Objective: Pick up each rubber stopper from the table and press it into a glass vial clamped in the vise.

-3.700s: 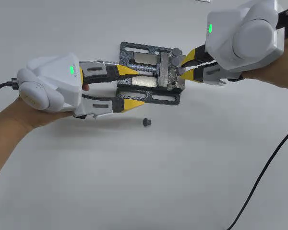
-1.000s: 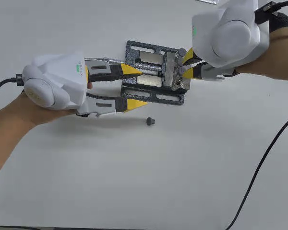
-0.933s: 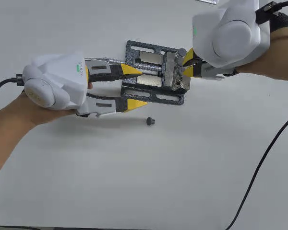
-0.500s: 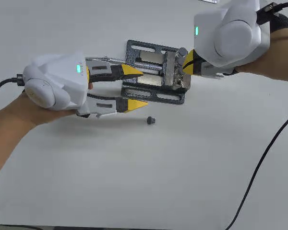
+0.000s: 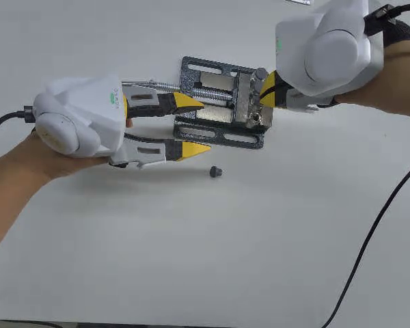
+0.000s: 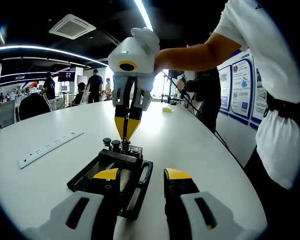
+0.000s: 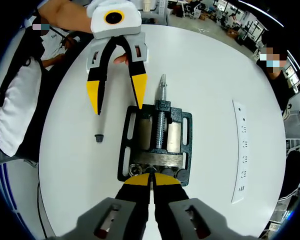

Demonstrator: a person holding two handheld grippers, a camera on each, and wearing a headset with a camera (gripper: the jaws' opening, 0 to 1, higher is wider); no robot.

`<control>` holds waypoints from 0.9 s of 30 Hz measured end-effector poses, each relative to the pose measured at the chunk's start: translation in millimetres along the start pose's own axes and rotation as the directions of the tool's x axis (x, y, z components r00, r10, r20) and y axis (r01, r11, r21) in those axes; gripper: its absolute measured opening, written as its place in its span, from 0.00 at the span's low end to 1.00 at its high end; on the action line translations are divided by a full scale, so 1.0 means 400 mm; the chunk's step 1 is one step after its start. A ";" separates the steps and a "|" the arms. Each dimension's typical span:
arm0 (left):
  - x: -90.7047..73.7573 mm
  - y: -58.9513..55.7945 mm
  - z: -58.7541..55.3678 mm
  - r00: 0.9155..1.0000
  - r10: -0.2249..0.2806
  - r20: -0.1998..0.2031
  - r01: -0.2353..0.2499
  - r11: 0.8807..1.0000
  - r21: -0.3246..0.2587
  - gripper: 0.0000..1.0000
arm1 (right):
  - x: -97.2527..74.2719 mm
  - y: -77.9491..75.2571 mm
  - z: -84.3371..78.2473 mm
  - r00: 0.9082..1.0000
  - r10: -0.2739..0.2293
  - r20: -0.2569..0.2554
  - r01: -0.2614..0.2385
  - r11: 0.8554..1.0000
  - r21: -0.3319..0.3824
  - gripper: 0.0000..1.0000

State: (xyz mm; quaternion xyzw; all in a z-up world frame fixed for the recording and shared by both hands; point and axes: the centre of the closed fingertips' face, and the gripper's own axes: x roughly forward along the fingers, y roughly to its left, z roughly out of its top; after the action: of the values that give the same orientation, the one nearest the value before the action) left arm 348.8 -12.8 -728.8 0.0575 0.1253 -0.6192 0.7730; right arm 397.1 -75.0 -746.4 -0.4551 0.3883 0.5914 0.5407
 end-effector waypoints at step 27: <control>0.005 0.004 -0.001 1.000 0.001 0.000 -0.001 1.000 0.004 0.31 | 0.004 -0.001 0.004 1.000 0.003 -0.027 -0.004 1.000 -0.008 0.01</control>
State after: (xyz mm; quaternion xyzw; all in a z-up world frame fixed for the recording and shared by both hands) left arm 350.7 -14.2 -729.8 0.0589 0.1242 -0.6190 0.7733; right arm 397.4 -73.2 -747.4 -0.4645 0.3938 0.5879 0.5325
